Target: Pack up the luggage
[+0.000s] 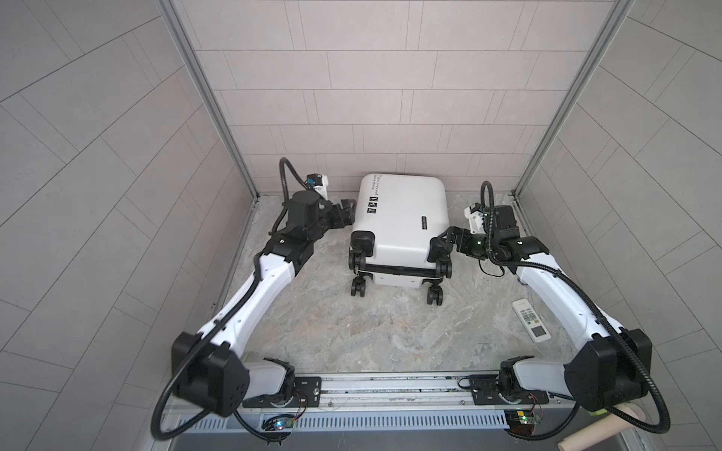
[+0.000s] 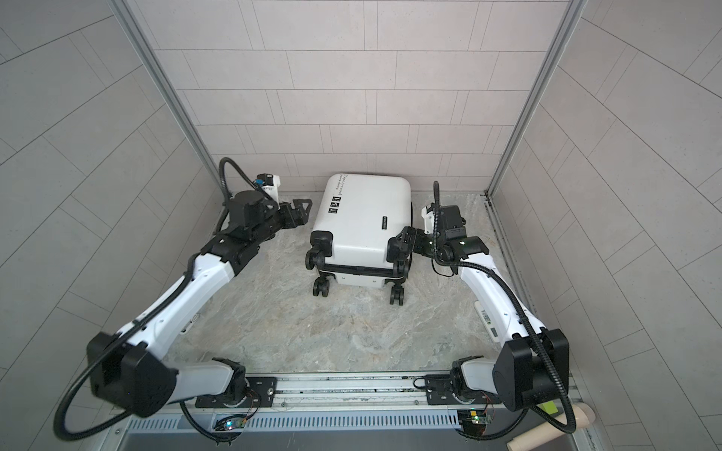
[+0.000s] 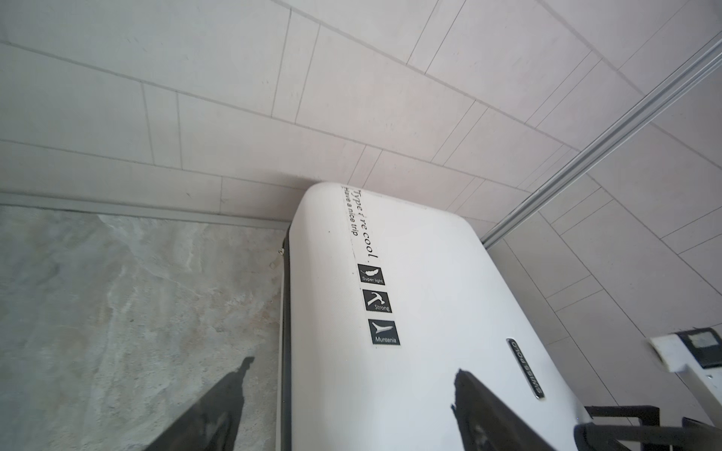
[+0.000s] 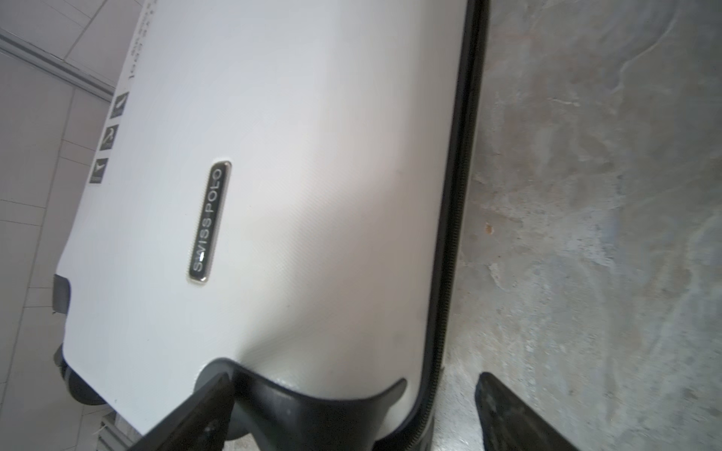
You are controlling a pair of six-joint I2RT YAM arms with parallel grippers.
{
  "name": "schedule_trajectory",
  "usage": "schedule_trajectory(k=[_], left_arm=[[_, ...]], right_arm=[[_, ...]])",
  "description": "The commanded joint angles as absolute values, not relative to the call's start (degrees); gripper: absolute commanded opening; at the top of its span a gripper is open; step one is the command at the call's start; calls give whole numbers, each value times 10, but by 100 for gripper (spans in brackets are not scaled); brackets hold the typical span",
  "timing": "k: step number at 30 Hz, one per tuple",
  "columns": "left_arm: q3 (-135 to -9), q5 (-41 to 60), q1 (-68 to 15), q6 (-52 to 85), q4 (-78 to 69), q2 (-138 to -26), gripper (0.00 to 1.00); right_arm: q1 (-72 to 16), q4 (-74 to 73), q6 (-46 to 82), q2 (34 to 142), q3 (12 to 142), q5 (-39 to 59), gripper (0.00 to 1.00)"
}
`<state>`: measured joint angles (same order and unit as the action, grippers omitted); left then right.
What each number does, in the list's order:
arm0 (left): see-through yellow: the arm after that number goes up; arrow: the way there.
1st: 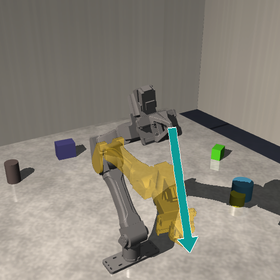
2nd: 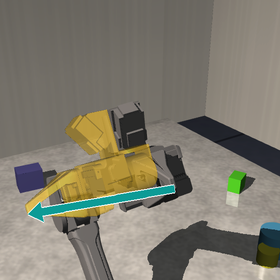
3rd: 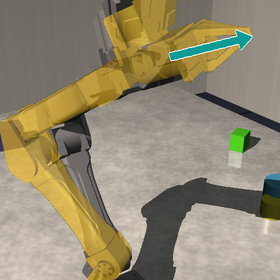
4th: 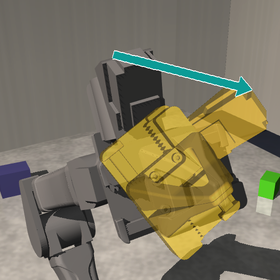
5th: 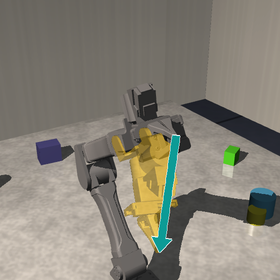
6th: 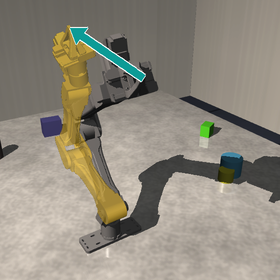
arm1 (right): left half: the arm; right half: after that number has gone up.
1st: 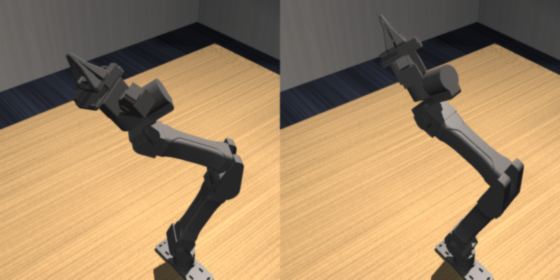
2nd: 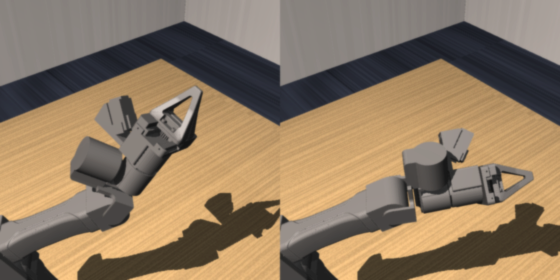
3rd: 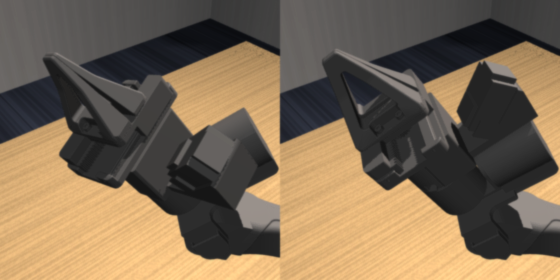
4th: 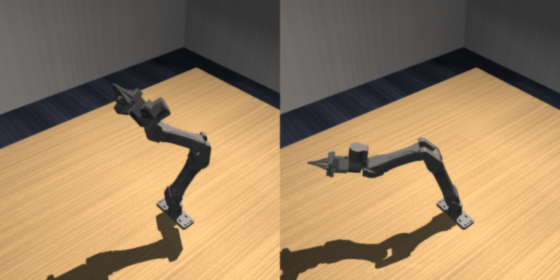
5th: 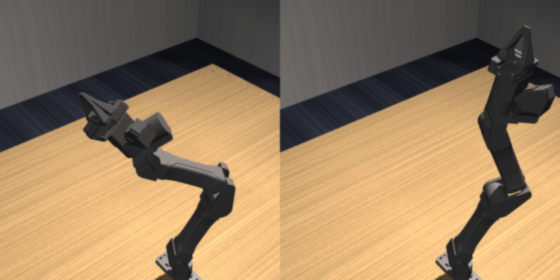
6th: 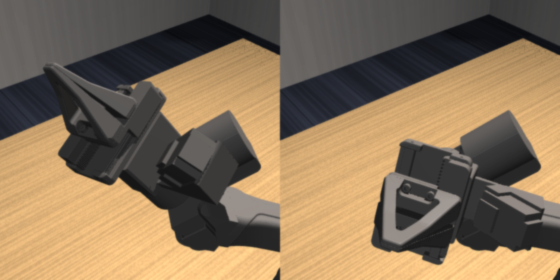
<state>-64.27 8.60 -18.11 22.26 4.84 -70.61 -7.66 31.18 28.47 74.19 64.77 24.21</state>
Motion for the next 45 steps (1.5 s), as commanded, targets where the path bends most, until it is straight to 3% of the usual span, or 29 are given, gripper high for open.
schedule_trajectory(k=[1,4,8,12,18,28,36,45], left_arm=[[-584,49,-181,181,70,-641,97],[-540,58,-181,182,91,-575,100],[-450,101,-198,203,77,-500,80],[-352,6,-293,200,59,-412,79],[-216,-83,-388,211,-48,-350,76],[-106,-73,-392,181,-355,-522,60],[-110,-116,-392,156,-491,-671,53],[-119,-119,-392,139,-625,-793,40]], right_arm=[[-47,386,245,718,673,184,98],[-30,379,245,702,676,167,98],[-27,334,241,659,649,160,98],[-27,325,225,634,630,192,97],[-54,345,214,639,630,265,81],[-147,312,241,646,607,217,73],[-159,312,247,662,613,220,63],[-159,317,245,664,617,221,58]])
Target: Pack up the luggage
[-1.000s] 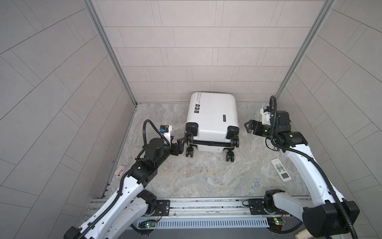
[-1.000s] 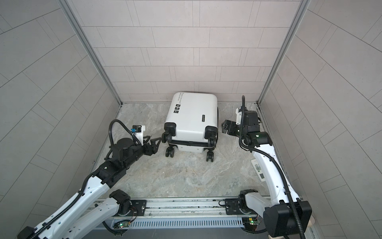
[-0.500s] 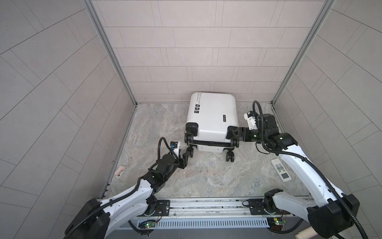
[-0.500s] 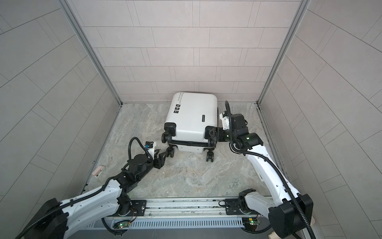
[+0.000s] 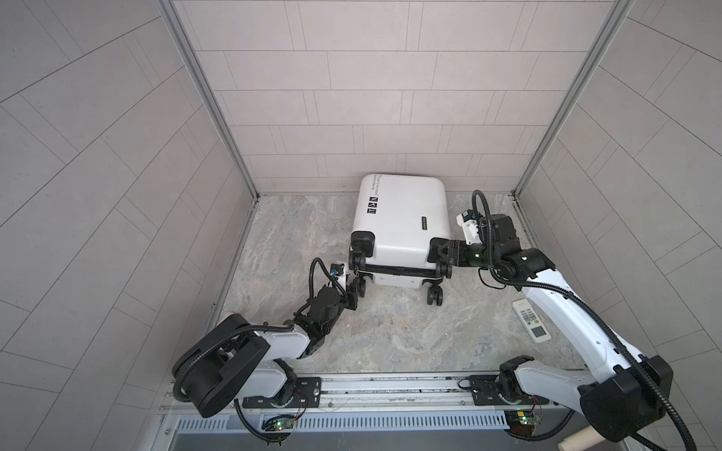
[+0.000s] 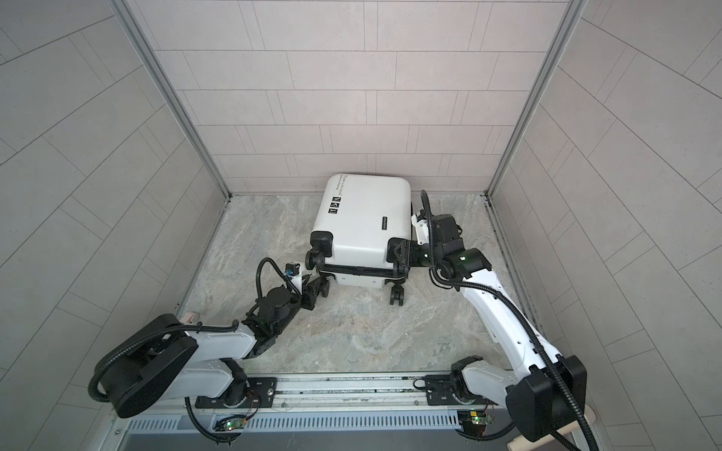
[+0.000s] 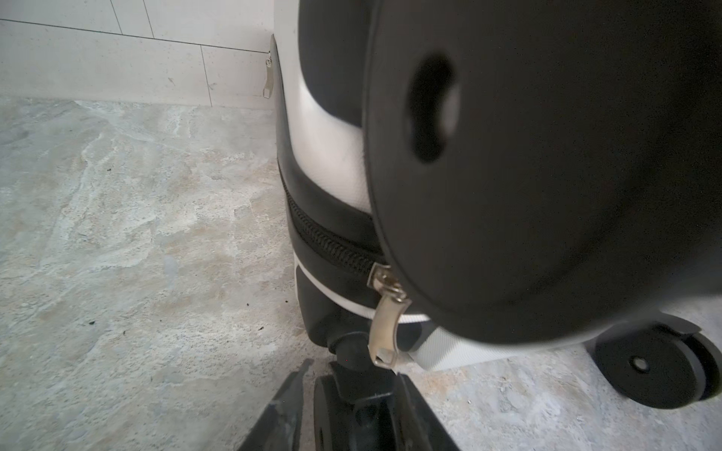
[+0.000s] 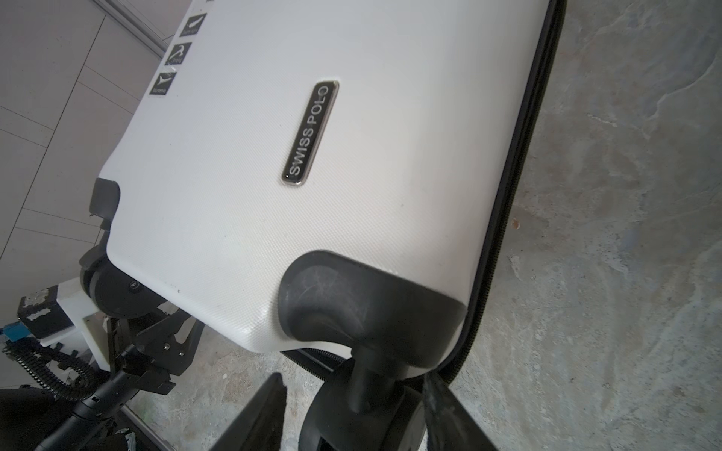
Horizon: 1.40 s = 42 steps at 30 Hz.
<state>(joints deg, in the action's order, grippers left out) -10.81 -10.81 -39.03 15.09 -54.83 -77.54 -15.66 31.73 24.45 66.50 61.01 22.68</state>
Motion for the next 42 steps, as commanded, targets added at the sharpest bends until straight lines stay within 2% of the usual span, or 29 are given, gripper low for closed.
schedule_trajectory(k=[1,17,26,34,42], left_arm=[[-119,-119,-392,139,-634,-801,39],[-139,-116,-392,134,-707,-863,35],[-129,-122,-391,133,-744,-870,14],[-112,-111,-391,136,-754,-861,2],[-89,-106,-391,134,-748,-825,0]], right_arm=[[-159,318,245,664,616,221,57],[-160,323,248,668,621,225,57],[-159,328,249,668,623,226,56],[-159,331,248,670,625,229,56],[-159,332,251,674,624,237,56]])
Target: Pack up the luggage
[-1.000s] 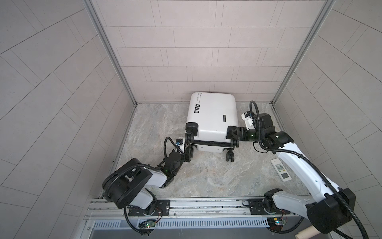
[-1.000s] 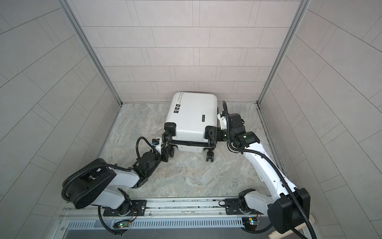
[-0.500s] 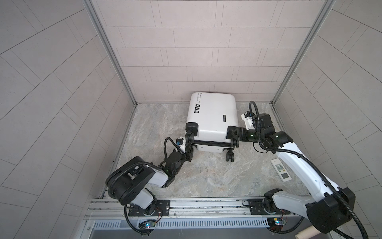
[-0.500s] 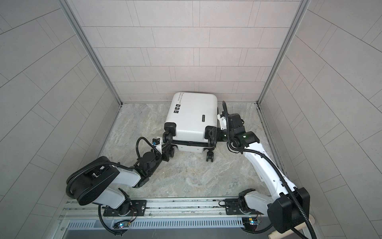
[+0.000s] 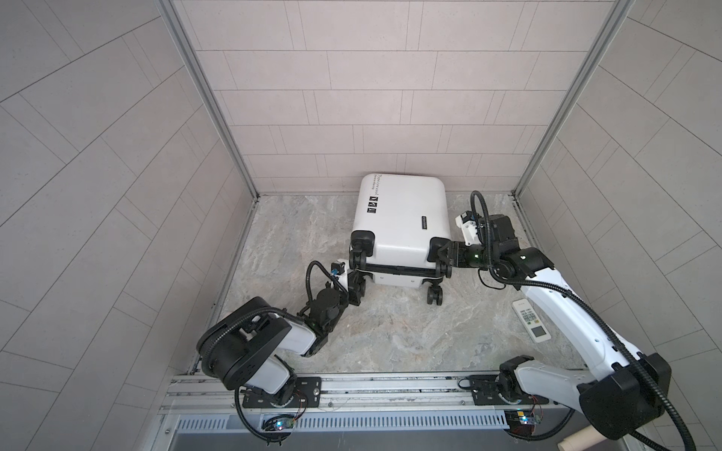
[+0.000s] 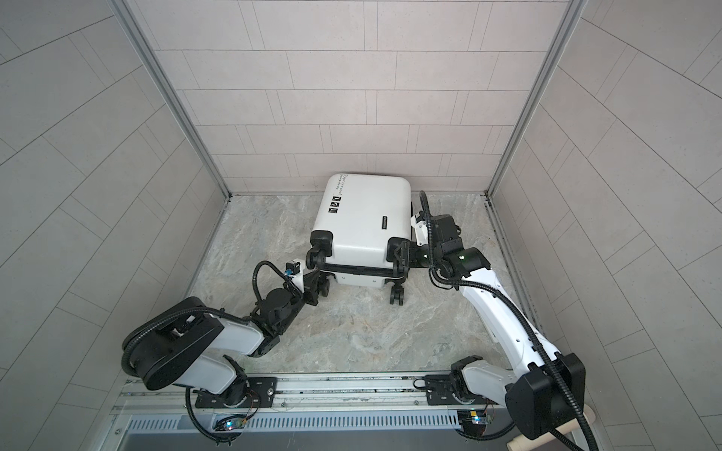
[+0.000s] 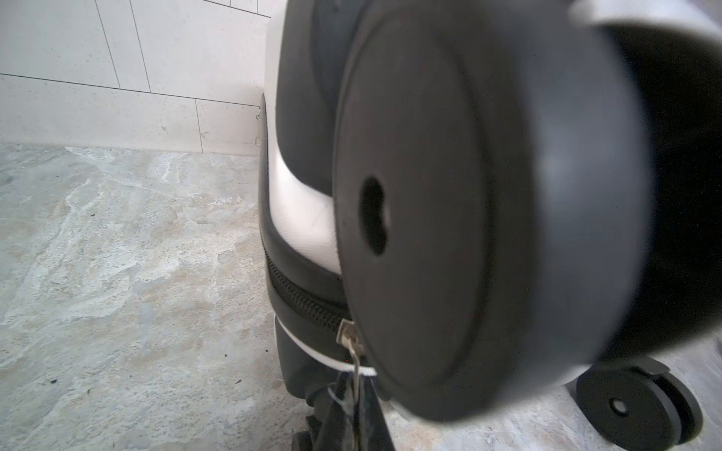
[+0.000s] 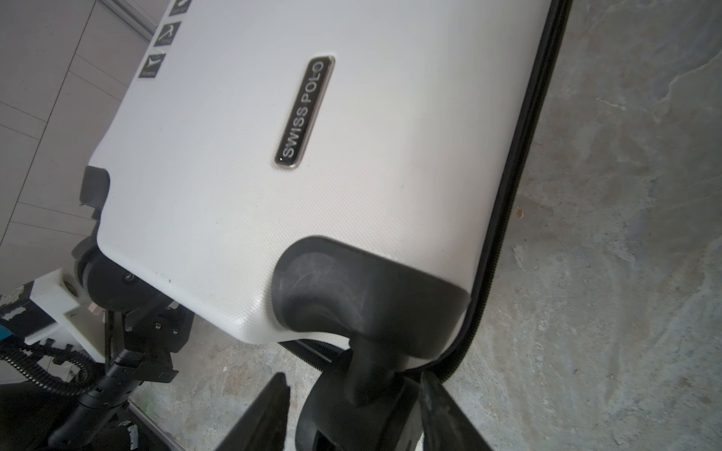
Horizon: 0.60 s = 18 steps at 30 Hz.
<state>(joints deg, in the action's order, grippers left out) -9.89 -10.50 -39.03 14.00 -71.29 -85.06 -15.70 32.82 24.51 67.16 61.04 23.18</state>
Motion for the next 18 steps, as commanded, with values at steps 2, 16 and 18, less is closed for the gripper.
schedule_trajectory(k=[2,16,18], left_arm=[[-91,-102,-391,133,-728,-813,0],[-103,-109,-392,106,-558,-686,0],[-106,-105,-392,104,-544,-681,0]], right_arm=[[-159,335,253,676,624,238,62],[-196,366,289,692,617,206,87],[-202,362,295,697,610,201,87]])
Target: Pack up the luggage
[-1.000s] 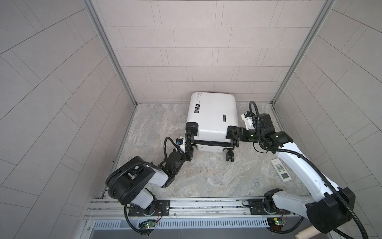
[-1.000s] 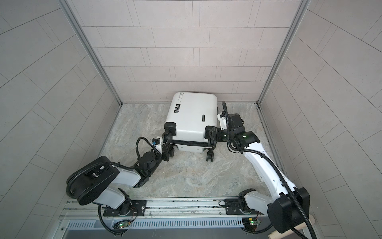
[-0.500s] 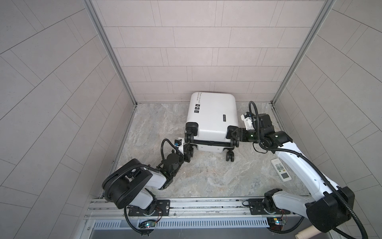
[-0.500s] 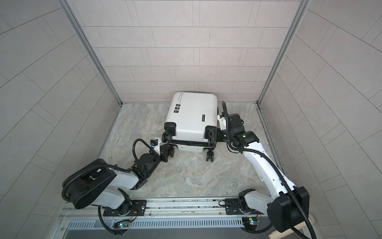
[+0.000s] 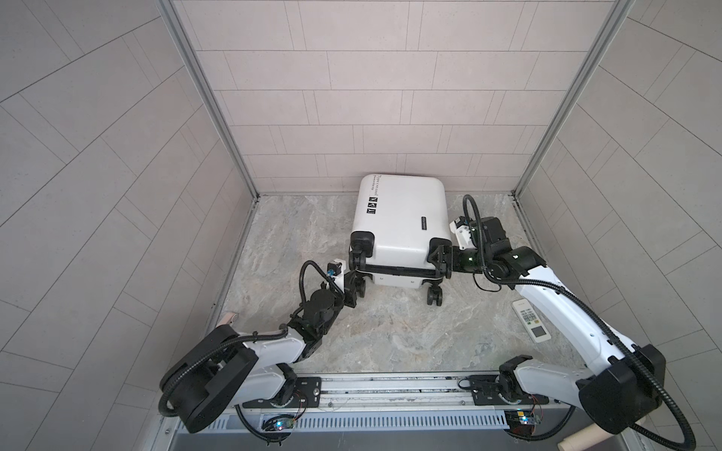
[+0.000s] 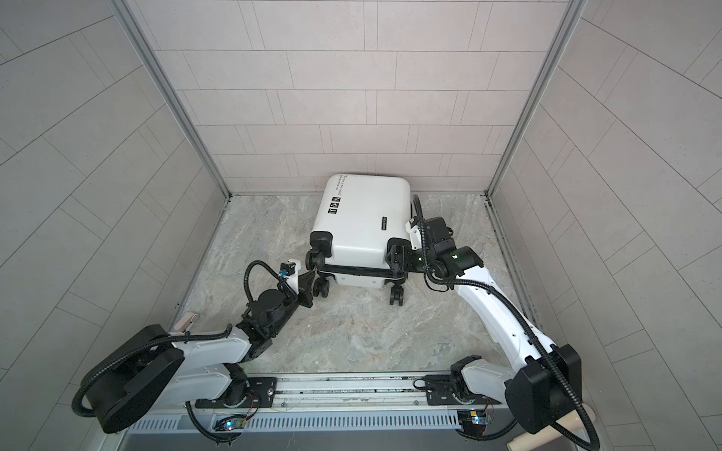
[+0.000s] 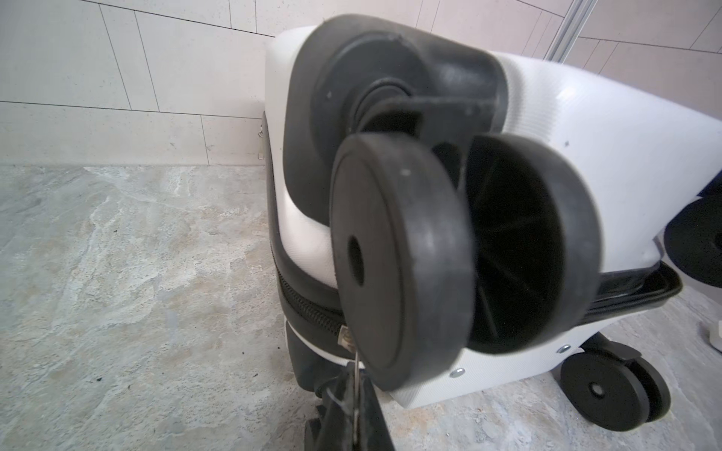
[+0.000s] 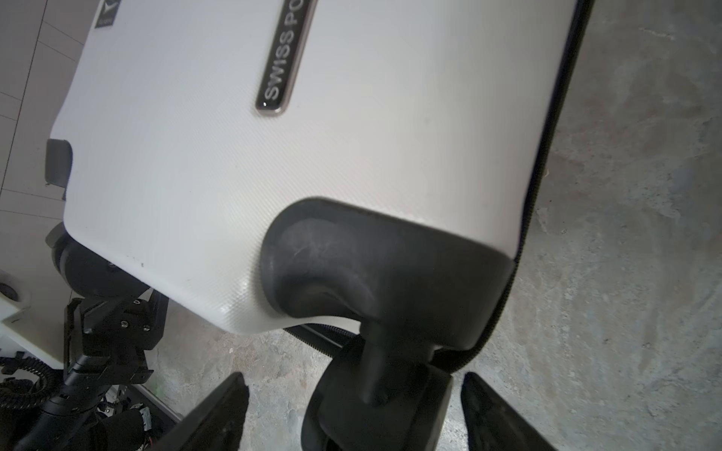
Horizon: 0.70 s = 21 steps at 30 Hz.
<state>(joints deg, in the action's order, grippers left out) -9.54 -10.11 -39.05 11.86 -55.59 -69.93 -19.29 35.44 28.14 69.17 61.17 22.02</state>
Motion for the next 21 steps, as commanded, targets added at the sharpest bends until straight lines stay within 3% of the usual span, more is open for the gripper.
schedule_trajectory(k=[1,9,17,21], left_arm=[[-107,-103,-392,103,-540,-680,0],[-111,-86,-392,103,-524,-664,0],[-117,-81,-399,91,-470,-626,0],[-125,-87,-415,83,-455,-616,0]], right_arm=[[-204,359,298,699,607,200,87],[-211,356,302,714,601,187,86],[-214,345,311,727,597,185,50],[-227,342,316,734,609,186,37]])
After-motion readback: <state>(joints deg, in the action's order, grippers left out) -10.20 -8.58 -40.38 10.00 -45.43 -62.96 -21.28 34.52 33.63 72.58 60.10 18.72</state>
